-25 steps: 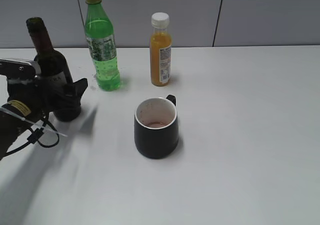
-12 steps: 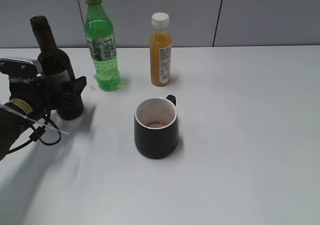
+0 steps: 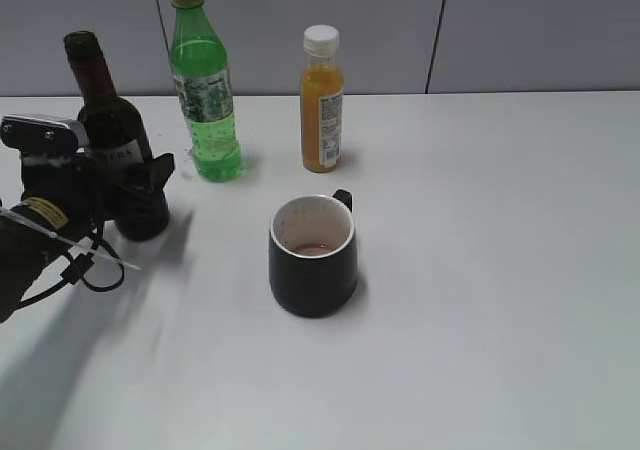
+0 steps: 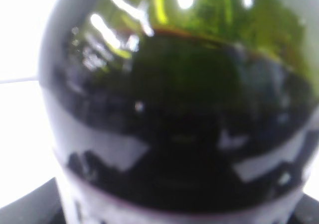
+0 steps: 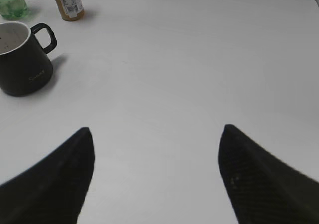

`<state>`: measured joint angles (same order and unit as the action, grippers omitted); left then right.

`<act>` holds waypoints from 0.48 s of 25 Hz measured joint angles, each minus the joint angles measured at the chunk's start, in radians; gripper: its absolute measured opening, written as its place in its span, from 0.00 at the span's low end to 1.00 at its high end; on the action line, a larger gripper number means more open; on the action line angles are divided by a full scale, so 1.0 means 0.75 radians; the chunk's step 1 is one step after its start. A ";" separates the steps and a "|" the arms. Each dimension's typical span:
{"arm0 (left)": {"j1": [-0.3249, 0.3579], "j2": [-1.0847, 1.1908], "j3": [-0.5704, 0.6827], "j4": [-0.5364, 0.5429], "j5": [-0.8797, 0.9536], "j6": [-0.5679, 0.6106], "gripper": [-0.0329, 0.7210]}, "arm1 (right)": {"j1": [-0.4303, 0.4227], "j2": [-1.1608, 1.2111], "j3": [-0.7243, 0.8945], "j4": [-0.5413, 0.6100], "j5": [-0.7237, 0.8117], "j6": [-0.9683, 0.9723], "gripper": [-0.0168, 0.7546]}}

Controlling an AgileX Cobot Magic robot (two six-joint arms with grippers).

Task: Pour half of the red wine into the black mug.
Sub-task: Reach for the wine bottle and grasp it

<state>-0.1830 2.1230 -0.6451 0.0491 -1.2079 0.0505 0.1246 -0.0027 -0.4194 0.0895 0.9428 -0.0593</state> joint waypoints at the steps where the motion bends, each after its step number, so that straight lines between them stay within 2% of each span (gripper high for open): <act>1: -0.011 -0.006 0.004 -0.018 0.005 0.000 0.76 | 0.000 0.000 0.000 0.001 0.000 0.000 0.78; 7: -0.092 -0.108 0.089 -0.181 0.086 0.001 0.75 | 0.000 0.000 0.000 0.001 0.000 0.000 0.78; 12: -0.204 -0.232 0.164 -0.307 0.108 0.165 0.75 | 0.000 0.000 0.000 0.001 0.000 -0.002 0.78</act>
<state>-0.3363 1.9489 -0.5220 -0.1812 -1.1270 0.1740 0.1246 -0.0027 -0.4194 0.0904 0.9428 -0.0607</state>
